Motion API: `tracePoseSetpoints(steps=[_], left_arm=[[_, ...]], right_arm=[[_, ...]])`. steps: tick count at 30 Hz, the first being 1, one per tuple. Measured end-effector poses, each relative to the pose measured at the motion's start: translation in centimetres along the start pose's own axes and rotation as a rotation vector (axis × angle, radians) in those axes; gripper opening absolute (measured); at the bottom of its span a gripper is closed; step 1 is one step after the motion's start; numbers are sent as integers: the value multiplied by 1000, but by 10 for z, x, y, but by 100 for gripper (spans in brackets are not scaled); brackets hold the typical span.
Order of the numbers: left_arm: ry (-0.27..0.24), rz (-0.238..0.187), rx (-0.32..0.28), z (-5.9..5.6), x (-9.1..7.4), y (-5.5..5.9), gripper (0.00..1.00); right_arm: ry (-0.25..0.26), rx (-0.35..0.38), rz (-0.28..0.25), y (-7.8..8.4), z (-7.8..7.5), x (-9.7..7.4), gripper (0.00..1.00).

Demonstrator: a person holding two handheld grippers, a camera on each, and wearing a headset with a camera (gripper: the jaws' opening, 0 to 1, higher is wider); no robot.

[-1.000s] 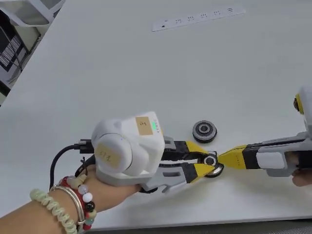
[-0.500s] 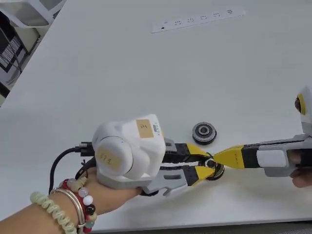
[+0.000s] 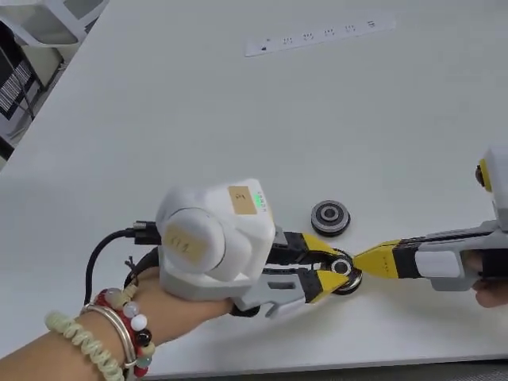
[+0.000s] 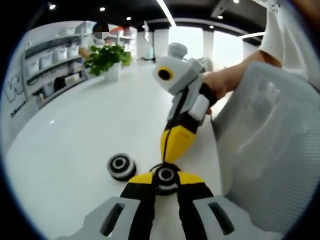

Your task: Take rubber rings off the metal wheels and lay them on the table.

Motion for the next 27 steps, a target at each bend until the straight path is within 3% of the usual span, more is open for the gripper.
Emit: tracePoseSetpoints(steps=[9,18,27], left_arm=[[-33,-87,24,8,-25,-31,29],[-21,-64,38,9,-50,-43,52],[-70,-137,76,5,-89,-56,63]], right_arm=[[19,-6,-20,-3,2,-9,0],[46,-8,-30,3,9,-23,0],[64,-40,-41,4,25,-35,0]])
Point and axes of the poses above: the centre of the closed fingertips' face, and the gripper's own axes: x roughly forward along the fingers, z roughly to its left, y roughly out of its underside, the point moved 3 cm from there along -x, roughly backward along the fingers, and after that the axes turned 11 degrees about x, right-handed, at the moved point
